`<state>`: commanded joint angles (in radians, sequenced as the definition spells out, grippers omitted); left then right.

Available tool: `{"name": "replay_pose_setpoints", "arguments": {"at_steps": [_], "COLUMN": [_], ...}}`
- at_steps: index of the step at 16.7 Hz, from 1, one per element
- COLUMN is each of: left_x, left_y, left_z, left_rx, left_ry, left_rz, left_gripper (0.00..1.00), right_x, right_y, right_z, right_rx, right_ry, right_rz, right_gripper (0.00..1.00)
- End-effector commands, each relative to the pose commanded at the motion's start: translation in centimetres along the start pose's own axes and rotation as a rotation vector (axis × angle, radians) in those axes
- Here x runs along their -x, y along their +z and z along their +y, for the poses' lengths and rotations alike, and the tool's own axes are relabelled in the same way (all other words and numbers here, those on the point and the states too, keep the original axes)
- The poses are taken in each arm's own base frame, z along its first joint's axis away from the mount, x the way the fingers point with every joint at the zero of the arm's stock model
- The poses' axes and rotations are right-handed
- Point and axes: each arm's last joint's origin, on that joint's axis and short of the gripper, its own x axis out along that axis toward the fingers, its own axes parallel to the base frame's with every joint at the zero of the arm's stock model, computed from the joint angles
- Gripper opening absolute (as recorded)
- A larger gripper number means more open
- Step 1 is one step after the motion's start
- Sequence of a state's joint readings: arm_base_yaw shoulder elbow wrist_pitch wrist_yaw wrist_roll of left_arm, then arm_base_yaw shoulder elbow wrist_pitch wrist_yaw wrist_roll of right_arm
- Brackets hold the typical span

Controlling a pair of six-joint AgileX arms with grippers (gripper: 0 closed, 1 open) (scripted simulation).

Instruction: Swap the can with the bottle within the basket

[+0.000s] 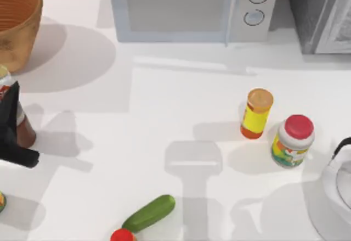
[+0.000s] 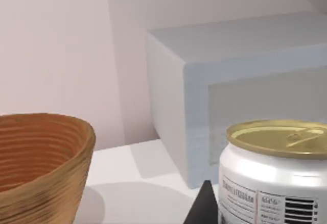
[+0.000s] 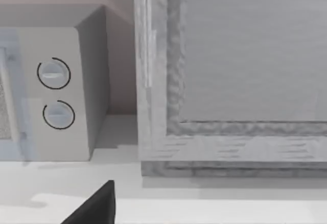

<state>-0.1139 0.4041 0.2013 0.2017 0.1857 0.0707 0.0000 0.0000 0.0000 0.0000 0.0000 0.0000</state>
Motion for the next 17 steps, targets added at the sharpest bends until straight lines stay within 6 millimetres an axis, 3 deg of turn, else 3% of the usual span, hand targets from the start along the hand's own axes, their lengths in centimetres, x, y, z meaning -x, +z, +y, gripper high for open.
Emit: {"name": "replay_pose_setpoints", "arguments": {"at_steps": [9, 17], "left_x": [-8.2, -16.1], "left_y": [4.7, 5.3], "left_z": [-1.1, -2.9], "left_rx": [-0.032, -0.075], "left_ry": [-0.365, -0.642], "left_rz": [-0.064, -0.164], "left_gripper": [0.0, 0.0], "right_x": [0.0, 0.0], "right_y": [0.0, 0.0], "right_z": [0.0, 0.0], "right_rx": [0.0, 0.0], "right_ry": [0.0, 0.0], "right_rz": [0.0, 0.0], "right_gripper": [1.0, 1.0]}}
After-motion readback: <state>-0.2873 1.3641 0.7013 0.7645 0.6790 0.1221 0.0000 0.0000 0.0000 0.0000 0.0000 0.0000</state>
